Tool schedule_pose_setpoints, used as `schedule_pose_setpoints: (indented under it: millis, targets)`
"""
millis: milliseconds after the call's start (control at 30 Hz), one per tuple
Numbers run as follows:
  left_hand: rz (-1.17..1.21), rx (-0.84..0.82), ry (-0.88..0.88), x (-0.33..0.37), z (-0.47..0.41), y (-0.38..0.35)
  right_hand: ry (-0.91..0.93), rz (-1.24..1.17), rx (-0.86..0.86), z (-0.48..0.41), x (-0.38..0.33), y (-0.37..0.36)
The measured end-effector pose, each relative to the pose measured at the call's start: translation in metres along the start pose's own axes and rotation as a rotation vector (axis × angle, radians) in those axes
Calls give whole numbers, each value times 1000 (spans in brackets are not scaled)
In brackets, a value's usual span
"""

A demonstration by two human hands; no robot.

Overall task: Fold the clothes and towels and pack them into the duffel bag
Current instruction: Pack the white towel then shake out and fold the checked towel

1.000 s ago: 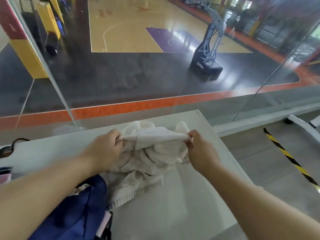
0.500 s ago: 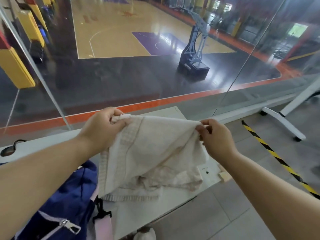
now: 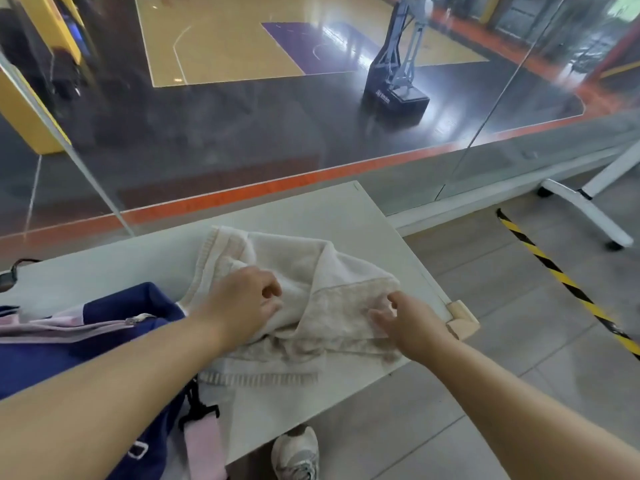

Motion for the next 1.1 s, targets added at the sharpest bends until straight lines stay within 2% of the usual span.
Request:
schedule_pose_setpoints:
  millis: [67, 133, 300, 467, 600, 733, 900, 1000, 1100]
  targets:
    - [-44, -149, 37, 2, 1, -29, -22, -10, -15, -4, 0, -6]
    - [-160, -231, 59, 2, 2, -53, -44, -52, -9, -9, 2, -11]
    - [-333, -197, 82, 1, -2, -75, -70, -67, -10, -17, 6, -20]
    - [-333, -272, 121, 0, -6, -71, -40, -157, 2, -21, 13, -19]
    - [-335, -305, 102, 2, -3, -69, -95, -17, -26, -17, 28, -14]
    - [-307, -240, 49, 3, 0, -65, -134, -110, 15, -8, 50, -17]
    - [26, -100, -13, 10, 16, -47, -148, -297, 179, 10, 57, -13]
    - [60, -53, -66, 19, 22, -28, -120, -391, 273, 21, 51, -10]
    - [25, 14, -32, 20, 28, -15, -97, -463, 308, 27, 42, -9]
Point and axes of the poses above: each hand's wrist, its own z-axis away from the middle knuckle, its own y-axis out of the back of the hand, x = y × z, the point moved 1 cm from there along -z, towards the middle knuckle, and after that the axes turned 10 degrees about z, right-handed, at the moved point
